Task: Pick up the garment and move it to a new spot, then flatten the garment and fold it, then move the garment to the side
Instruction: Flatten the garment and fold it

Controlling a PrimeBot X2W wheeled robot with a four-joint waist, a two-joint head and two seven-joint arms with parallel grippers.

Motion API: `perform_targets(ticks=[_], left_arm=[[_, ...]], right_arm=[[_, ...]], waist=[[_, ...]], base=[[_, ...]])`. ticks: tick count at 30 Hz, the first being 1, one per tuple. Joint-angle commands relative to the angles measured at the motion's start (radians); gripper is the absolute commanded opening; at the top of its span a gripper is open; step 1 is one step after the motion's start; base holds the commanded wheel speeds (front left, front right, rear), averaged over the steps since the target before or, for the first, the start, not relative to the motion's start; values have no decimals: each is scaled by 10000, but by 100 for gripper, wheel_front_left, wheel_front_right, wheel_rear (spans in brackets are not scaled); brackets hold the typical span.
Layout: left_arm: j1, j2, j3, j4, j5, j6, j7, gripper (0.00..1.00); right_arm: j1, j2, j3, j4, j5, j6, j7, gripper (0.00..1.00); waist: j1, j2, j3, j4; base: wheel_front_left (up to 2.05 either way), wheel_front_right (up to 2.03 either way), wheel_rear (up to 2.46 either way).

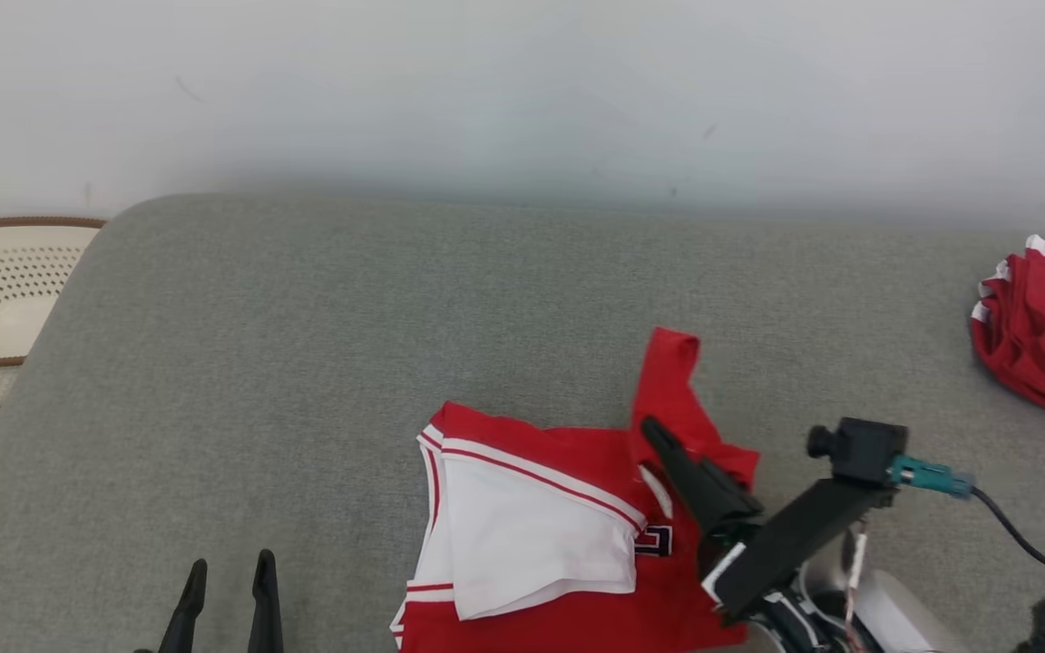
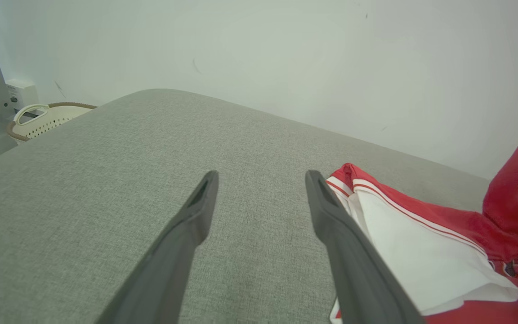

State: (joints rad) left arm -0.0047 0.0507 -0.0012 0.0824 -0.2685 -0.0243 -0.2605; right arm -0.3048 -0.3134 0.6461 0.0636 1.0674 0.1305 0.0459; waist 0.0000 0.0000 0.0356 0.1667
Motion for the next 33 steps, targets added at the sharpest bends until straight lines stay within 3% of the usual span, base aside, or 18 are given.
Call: perform_targets(ticks=[1, 8, 28, 29, 30, 31, 33], left_arm=[[-85, 4, -10, 37, -60, 2, -36, 100], [-228, 4, -238, 224, -185, -38, -36, 100], [-642, 5, -817, 709, -449, -19, -36, 100], [-635, 5, -800, 722, -442, -28, -36, 100], [-626, 5, -770, 738, -436, -37, -36, 100], [-618, 4, -743, 750, -427, -49, -36, 100], [-605, 4, -690, 761, -409, -56, -36, 100]], right_arm=[[-166, 88, 170, 29, 79, 3, 79, 0], [-889, 632, 944, 919, -12, 3, 46, 0], [-2590, 2044, 2344, 5086, 406, 3, -921, 0], [-2649, 2067, 2427, 5179, 437, 3, -976, 10], [-2679, 2080, 2497, 5242, 503, 3, -1026, 35], [-2703, 2085, 2561, 5287, 559, 3, -1078, 100], [-2782, 2068, 2652, 5263, 719, 3, -1204, 100]], waist=[[0, 0, -22, 173], [0, 0, 17, 555], [0, 0, 244, 1534], [0, 0, 239, 1553], [0, 0, 235, 1562], [0, 0, 231, 1566], [0, 0, 227, 1548]], base=[[0, 0, 0], [0, 0, 0], [0, 0, 0], [0, 0, 0], [0, 0, 0], [0, 0, 0], [0, 0, 0]])
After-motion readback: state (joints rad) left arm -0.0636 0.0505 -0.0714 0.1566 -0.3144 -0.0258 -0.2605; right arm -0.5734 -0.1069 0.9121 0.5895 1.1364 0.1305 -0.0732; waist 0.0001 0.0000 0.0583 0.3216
